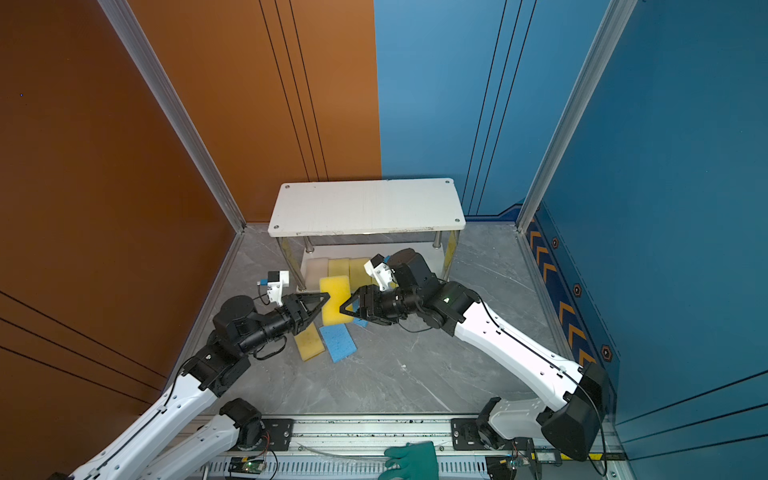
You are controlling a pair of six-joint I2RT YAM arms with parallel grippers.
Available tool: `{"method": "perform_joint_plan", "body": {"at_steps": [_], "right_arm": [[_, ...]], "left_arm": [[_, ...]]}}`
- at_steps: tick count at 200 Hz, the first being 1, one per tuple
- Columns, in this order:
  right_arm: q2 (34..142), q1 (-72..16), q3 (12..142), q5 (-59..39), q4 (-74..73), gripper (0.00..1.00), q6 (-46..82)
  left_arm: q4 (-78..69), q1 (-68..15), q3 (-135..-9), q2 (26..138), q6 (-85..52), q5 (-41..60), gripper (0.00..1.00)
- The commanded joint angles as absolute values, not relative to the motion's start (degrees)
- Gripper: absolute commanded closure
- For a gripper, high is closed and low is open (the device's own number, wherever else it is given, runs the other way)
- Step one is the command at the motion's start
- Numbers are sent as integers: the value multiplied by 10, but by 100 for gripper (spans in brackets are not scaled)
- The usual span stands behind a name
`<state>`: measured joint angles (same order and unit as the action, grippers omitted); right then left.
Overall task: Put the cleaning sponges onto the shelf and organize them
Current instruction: 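Close the left gripper on the foam sponge held by the right gripper, then open the left gripper and withdraw it while the right gripper raises the sponge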
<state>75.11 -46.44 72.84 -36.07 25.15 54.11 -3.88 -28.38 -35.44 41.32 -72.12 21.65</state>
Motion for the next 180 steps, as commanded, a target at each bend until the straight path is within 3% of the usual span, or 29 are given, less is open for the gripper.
{"method": "perform_joint_plan", "body": {"at_steps": [1, 180], "right_arm": [[744, -463, 715, -399, 164, 40, 581], [762, -455, 701, -387, 103, 37, 628]], "left_arm": [[-114, -274, -339, 412, -757, 240, 79], [-164, -230, -324, 391, -817, 264, 81]]}}
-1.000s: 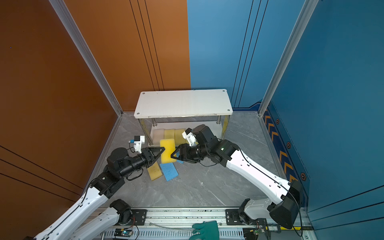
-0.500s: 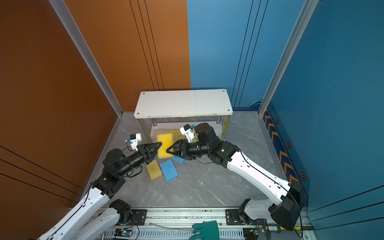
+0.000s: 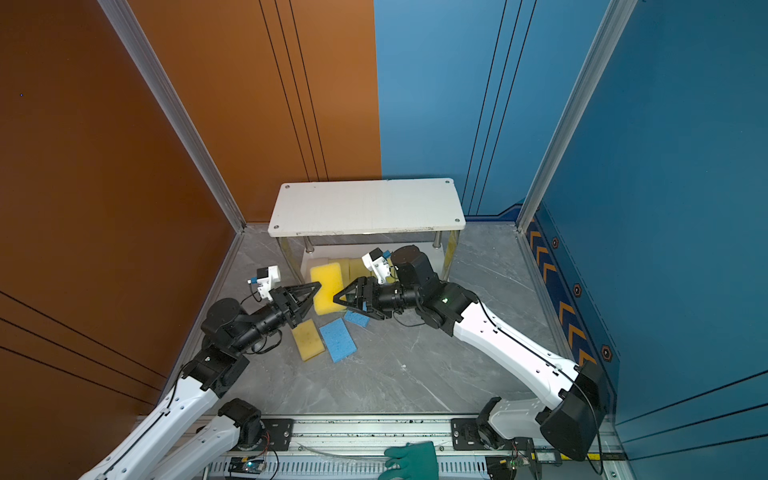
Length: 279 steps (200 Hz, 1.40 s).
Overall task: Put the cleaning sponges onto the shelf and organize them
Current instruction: 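Open the left gripper and withdraw it while the right gripper raises the sponge, then carry the yellow foam sponge onto the top shelf surface with the right gripper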
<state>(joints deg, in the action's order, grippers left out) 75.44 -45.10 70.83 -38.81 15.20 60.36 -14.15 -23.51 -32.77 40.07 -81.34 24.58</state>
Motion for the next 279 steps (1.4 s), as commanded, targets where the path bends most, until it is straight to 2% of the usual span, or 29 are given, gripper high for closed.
{"method": "perform_joint_plan", "body": {"at_steps": [1, 49, 92, 136, 158, 193, 220, 245, 279], "right_arm": [[762, -455, 700, -387, 101, 37, 630], [773, -459, 691, -394, 50, 45, 659], [768, -459, 685, -397, 55, 58, 660], [766, -458, 687, -390, 55, 76, 659], [767, -458, 692, -387, 55, 80, 656], [768, -458, 706, -377, 72, 83, 642], [767, -455, 742, -362, 112, 84, 612], [778, -451, 804, -349, 163, 83, 570], [812, -443, 876, -344, 170, 84, 556]], "left_arm": [[-164, -230, -324, 391, -817, 264, 81], [-164, -225, -323, 385, -820, 266, 81], [-163, -219, -315, 377, -824, 265, 81], [-164, -215, -316, 380, -824, 267, 80], [-163, -214, -318, 380, -824, 269, 78], [-137, -207, -329, 374, -816, 277, 59], [-47, -196, -362, 359, -777, 289, 25], [78, -181, -412, 333, -715, 291, 0], [258, -163, -477, 288, -633, 254, 2]]}}
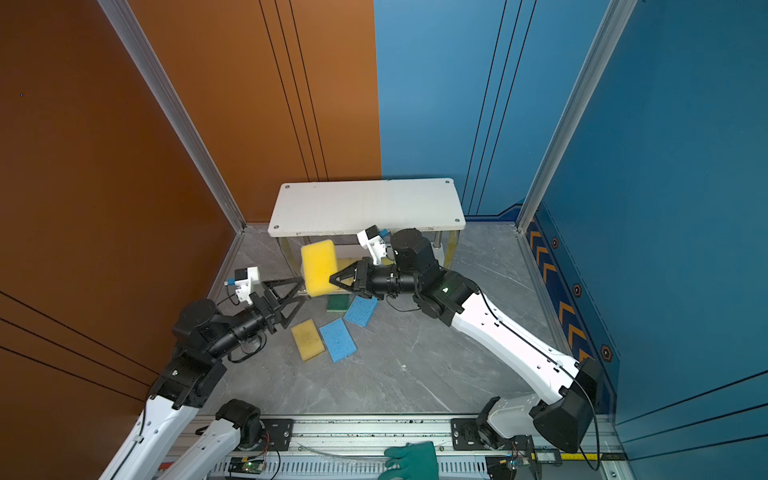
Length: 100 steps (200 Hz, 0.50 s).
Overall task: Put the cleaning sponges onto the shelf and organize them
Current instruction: 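Carry the yellow foam sponge onto the top shelf surface with the right gripper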
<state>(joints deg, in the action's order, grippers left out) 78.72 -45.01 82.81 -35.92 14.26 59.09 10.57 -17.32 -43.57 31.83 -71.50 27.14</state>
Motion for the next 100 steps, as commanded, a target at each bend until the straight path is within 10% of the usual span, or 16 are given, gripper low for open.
{"method": "perform_joint_plan", "body": {"at_steps": [1, 100], "right_arm": [[814, -443, 879, -344, 171, 84, 556], [1060, -455, 1203, -289, 218, 84, 549]], "left_arm": [[261, -163, -478, 287, -633, 254, 2], [371, -160, -458, 223, -619, 251, 2]]}}
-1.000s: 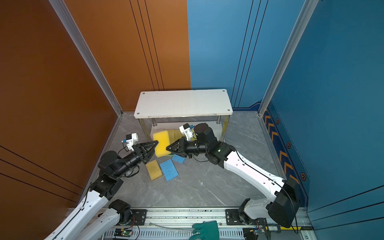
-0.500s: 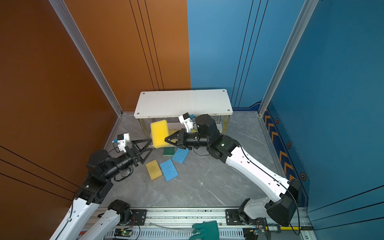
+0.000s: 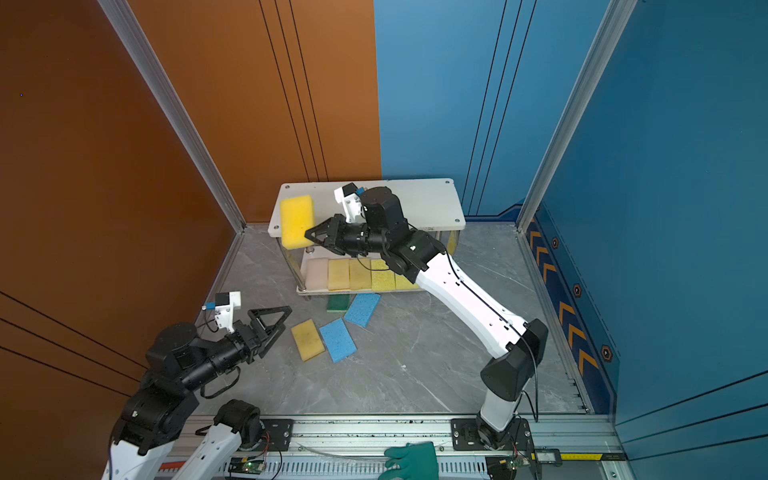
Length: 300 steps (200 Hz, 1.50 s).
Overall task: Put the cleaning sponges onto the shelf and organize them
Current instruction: 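Carry the yellow foam sponge onto the top shelf surface with the right gripper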
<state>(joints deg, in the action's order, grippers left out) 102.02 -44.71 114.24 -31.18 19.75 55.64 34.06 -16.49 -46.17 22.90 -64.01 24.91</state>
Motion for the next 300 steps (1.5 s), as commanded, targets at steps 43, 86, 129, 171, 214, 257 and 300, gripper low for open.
{"method": "perform_joint_plan", "body": {"at_steps": [43, 86, 129, 171, 214, 257, 300], "right_arm": [[1150, -462, 1304, -270, 221, 84, 560], [1203, -459, 1344, -245, 222, 84, 571], [1225, -456, 1361, -230, 221, 84, 579], [1235, -450, 1362, -217, 200, 84, 598], [1243, -447, 1365, -210, 181, 83, 617], [1252, -445, 1371, -213, 181, 80, 624], [1257, -444, 1375, -217, 181, 70, 628]], "left_arm": [[373, -159, -453, 225, -614, 268, 2], [376, -158, -452, 227, -612, 288, 2], [397, -157, -454, 210, -612, 290, 2], [411, -156, -442, 181, -626, 285, 2], [415, -156, -441, 177, -627, 285, 2], [414, -156, -441, 185, -621, 287, 2], [415, -156, -440, 190, -617, 288, 2]]}}
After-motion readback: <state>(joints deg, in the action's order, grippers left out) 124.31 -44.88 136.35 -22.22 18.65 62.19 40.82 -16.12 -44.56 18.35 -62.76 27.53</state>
